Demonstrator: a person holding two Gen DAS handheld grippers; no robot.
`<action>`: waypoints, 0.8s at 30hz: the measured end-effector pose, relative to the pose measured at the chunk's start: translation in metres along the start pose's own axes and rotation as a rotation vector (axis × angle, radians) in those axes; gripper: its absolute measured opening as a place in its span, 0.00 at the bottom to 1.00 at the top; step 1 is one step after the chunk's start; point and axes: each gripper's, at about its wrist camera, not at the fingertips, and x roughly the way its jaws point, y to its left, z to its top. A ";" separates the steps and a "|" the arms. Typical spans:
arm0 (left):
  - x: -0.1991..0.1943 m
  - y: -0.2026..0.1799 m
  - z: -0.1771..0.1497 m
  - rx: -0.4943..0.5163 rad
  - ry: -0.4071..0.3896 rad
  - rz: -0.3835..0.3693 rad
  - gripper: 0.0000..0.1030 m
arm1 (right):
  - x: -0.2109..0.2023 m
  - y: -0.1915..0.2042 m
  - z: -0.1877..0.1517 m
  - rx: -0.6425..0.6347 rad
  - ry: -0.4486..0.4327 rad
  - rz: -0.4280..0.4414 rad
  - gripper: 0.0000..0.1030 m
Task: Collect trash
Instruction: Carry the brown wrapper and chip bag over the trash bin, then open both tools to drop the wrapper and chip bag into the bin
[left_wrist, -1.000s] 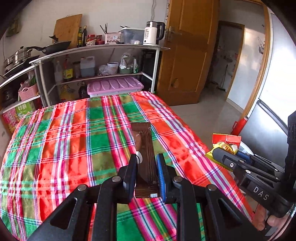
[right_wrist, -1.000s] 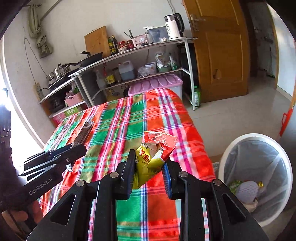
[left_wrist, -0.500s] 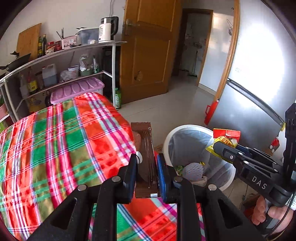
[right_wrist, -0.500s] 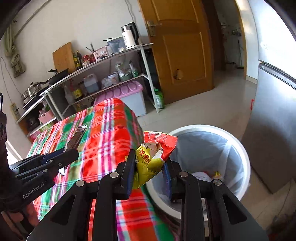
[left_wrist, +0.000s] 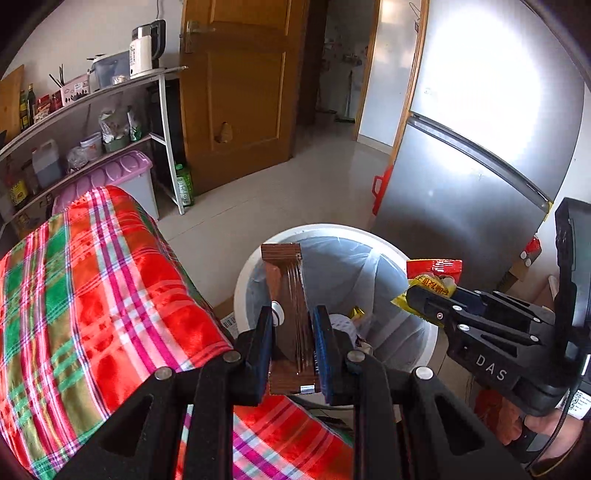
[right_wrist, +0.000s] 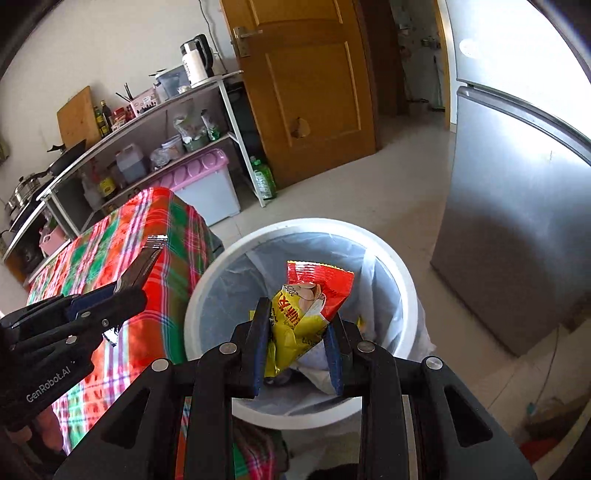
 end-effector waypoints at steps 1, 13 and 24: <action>0.005 -0.002 0.000 -0.003 0.015 -0.009 0.22 | 0.006 -0.003 -0.001 0.004 0.017 -0.005 0.27; 0.036 -0.015 -0.007 -0.016 0.098 -0.003 0.23 | 0.049 -0.022 -0.014 -0.001 0.141 -0.043 0.28; 0.032 -0.014 -0.007 -0.036 0.078 0.014 0.55 | 0.043 -0.027 -0.015 0.029 0.117 -0.057 0.49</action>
